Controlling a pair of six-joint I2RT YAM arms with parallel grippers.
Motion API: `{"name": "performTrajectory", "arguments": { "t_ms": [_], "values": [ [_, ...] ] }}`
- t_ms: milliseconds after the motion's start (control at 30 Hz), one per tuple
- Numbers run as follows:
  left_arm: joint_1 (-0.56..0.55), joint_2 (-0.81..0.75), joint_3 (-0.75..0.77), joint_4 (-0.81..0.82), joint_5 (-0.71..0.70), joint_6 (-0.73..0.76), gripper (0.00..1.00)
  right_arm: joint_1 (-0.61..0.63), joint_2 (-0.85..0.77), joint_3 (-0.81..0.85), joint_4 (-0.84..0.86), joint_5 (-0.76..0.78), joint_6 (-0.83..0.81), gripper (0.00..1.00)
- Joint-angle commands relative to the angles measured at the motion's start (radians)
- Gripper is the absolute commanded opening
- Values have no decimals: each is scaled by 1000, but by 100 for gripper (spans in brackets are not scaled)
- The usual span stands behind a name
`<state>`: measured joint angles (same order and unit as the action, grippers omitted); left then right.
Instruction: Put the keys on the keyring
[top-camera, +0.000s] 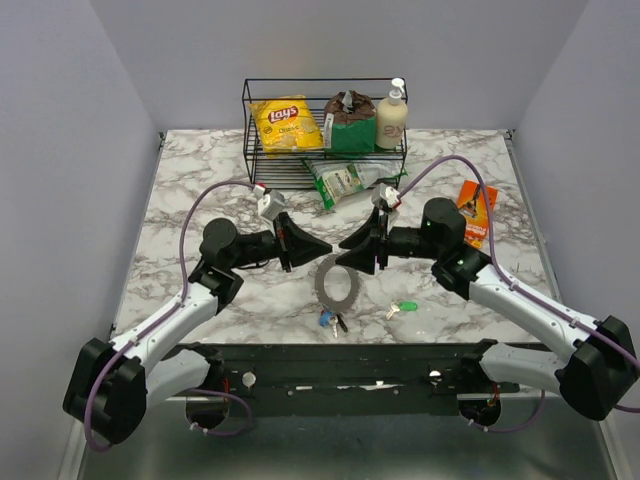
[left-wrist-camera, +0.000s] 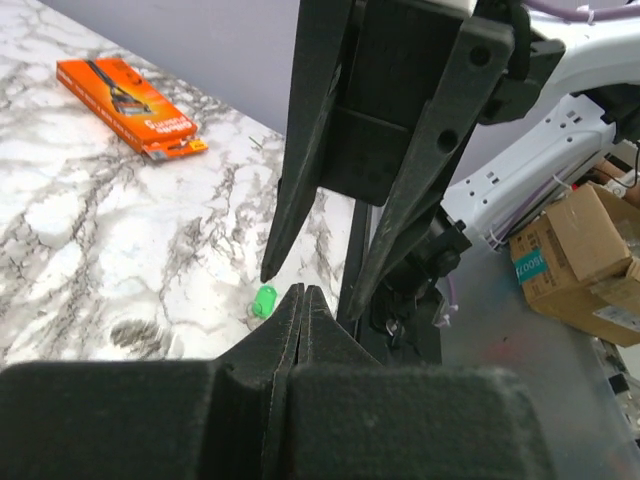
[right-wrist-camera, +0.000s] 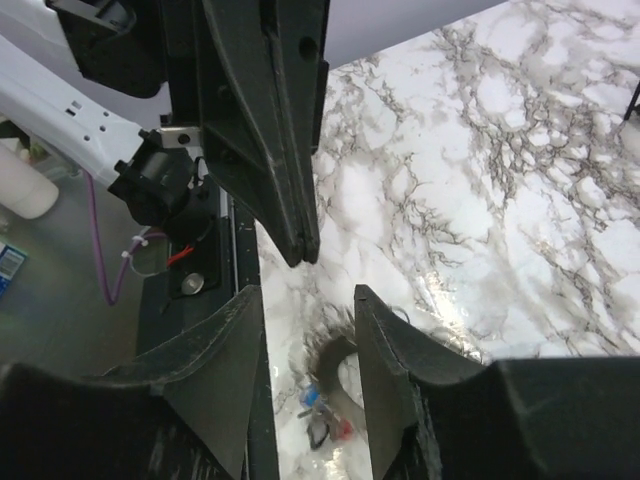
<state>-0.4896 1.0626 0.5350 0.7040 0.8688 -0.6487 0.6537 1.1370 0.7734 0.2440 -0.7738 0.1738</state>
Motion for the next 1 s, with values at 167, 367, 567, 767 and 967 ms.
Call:
{"name": "performTrajectory", "arguments": {
  "t_ms": [167,367,567,767,967],
  "values": [
    [-21,-92,120,-366,-131,190,0,7,-46,-14,-3,62,-28,67],
    [-23,-78,92,-451,-291,190,0,7,-31,-23,-31,83,-53,74],
    [-18,-44,51,-523,-467,158,1,8,33,13,-107,131,-76,80],
    [9,10,23,-567,-560,133,29,18,179,98,-199,201,-57,81],
    [87,37,-29,-538,-542,81,48,56,337,173,-278,306,-19,81]
  ]
}}
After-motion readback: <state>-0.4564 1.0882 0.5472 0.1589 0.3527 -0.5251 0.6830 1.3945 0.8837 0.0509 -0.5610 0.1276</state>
